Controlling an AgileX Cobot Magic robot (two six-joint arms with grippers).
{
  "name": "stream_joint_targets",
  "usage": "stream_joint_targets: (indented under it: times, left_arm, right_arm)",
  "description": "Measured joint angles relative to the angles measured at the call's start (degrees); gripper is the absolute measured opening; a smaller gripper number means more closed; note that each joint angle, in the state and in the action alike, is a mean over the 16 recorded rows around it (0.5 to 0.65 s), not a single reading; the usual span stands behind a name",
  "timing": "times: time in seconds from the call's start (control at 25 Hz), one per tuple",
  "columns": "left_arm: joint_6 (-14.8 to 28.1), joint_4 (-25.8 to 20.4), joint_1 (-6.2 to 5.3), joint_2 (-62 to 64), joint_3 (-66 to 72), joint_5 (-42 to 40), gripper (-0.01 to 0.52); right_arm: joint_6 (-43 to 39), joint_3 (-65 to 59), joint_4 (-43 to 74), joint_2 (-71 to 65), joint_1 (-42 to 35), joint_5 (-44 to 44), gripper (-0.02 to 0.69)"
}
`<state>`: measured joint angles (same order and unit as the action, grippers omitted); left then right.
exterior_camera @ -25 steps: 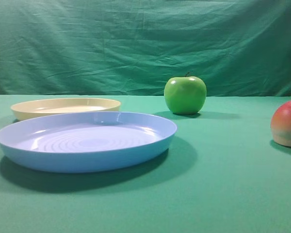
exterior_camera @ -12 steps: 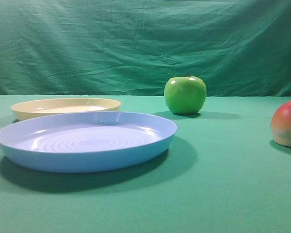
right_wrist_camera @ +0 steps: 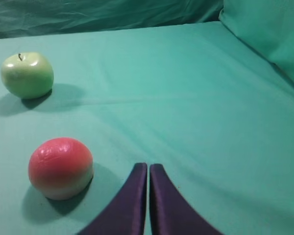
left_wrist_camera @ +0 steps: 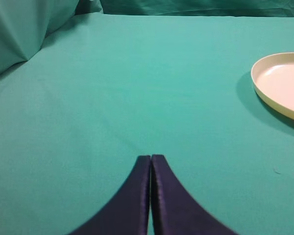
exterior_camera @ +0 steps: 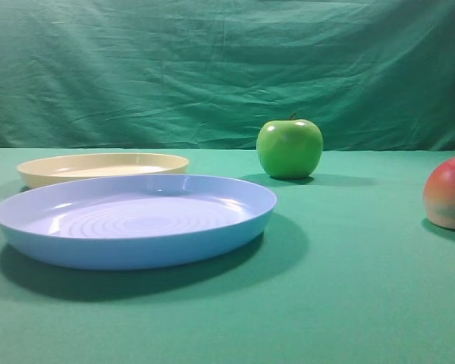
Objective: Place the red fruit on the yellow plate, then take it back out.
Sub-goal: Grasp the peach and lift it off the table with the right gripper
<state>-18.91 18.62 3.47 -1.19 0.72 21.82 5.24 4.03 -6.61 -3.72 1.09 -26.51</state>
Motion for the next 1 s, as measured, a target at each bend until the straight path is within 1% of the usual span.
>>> stream_joint_targets:
  times: [0.2, 0.52, 0.72, 1.0]
  left_arm:
    - [0.00, 0.00, 0.00, 0.00, 0.00, 0.00, 0.000]
    - [0.00, 0.00, 0.00, 0.00, 0.00, 0.00, 0.000]
    - [0.00, 0.00, 0.00, 0.00, 0.00, 0.00, 0.000]
    - [0.00, 0.00, 0.00, 0.00, 0.00, 0.00, 0.000]
  right_arm:
    - [0.23, 7.71, -0.17, -7.41, 1.37, -5.84, 0.000]
    - [2.09, 21.47, -1.66, -23.79, 4.99, -13.64, 0.000]
    - [4.66, 26.67, -4.60, -33.43, 7.28, -15.69, 0.000]
    - [10.24, 29.62, -10.11, -45.60, 8.96, -15.66, 0.011]
